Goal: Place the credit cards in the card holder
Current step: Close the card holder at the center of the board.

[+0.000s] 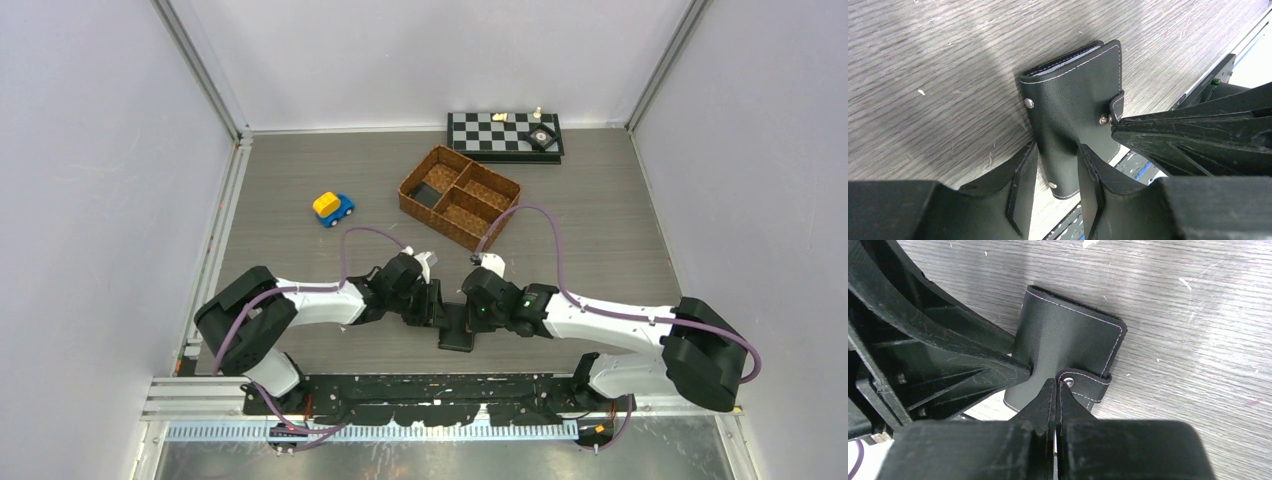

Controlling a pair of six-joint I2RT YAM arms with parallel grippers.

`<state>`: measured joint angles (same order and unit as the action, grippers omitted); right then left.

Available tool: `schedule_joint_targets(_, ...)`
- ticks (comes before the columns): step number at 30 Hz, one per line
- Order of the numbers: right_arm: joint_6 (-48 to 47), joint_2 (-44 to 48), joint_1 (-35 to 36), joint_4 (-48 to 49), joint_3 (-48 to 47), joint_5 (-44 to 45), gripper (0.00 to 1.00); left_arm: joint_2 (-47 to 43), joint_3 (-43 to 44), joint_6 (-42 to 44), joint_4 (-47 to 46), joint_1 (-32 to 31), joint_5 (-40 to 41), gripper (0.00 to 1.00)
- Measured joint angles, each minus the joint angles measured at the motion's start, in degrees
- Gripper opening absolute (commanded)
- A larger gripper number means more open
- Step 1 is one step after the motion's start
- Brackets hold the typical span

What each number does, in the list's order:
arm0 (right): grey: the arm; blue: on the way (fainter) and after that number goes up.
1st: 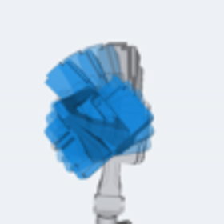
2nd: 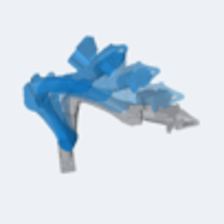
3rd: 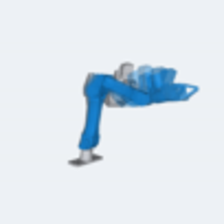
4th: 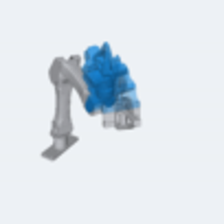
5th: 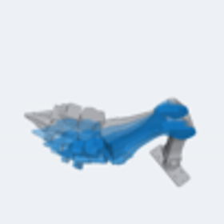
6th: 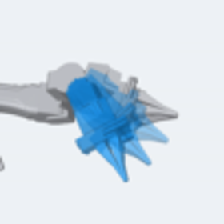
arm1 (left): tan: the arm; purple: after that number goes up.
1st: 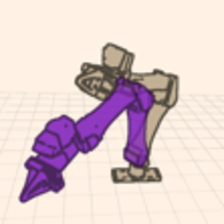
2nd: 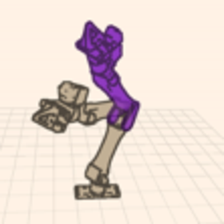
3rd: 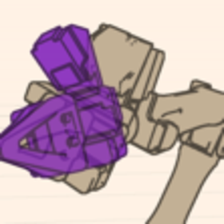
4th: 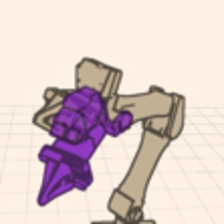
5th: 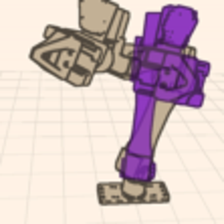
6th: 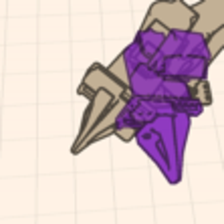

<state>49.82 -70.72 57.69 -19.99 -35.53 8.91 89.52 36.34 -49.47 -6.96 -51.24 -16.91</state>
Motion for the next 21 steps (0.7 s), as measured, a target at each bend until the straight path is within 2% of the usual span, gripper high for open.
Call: schedule_joint_targets(21,0.85,-1.57,-0.55,1.55,0.52,-2.45,0.0,0.15,0.0,0.15,0.02,0.0,0.0,0.34)
